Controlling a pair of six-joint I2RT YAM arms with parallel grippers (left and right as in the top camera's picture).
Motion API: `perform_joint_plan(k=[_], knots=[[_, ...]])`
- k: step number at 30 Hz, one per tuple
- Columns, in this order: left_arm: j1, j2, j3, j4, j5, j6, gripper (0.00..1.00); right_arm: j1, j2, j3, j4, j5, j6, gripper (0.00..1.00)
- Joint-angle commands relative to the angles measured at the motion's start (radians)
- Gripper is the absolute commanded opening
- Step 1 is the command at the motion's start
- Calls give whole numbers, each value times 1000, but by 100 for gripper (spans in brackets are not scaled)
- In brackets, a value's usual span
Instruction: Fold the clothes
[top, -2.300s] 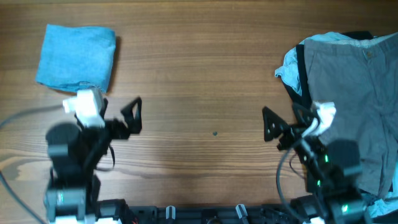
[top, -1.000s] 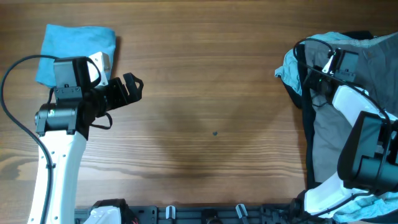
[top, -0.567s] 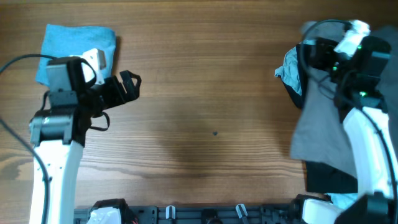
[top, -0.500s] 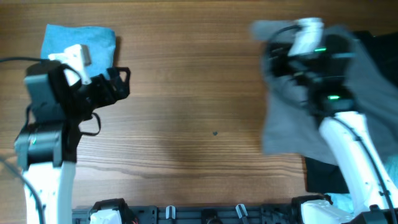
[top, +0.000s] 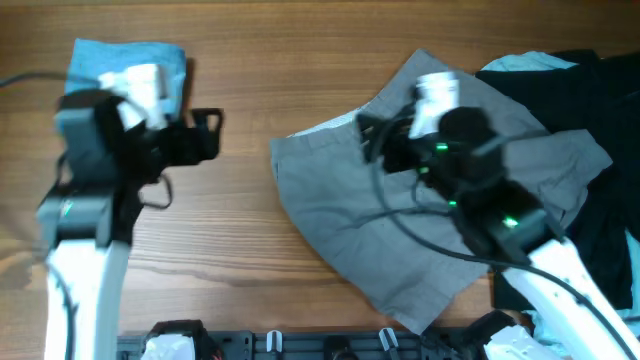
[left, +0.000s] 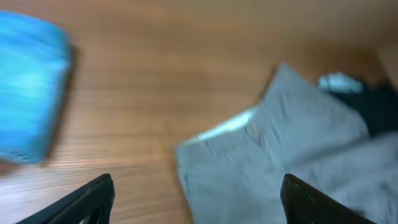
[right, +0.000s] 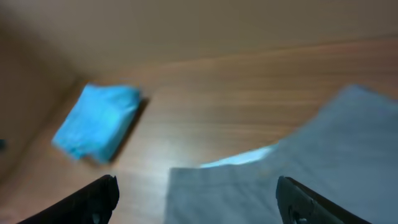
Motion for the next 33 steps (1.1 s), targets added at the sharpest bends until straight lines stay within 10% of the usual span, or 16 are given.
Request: perform_joint_plan(k=[1,10,16,18,23,28,33], knots=[[-181,278,10,106,57,196,82,-200,-62,17,-141,36,86,86],[-419,828,10,635,21,267,88,-292,12,16,-323,-32,67,93],[-441,958,10,687,0,267,88,-292,23,16,-321,-24,58,95],[-441,972,10,661,0,267,77,-292,23,16,-321,-24,41,95],[-438,969,11,570,-23,257,4,-292,22,16,-309,-24,41,95],[-277,868,11,388,-377,44,4,-292,23,16,-301,0,40,95],[48,682,11,180,-314,44,10,-292,60,16,-299,2,41,95]])
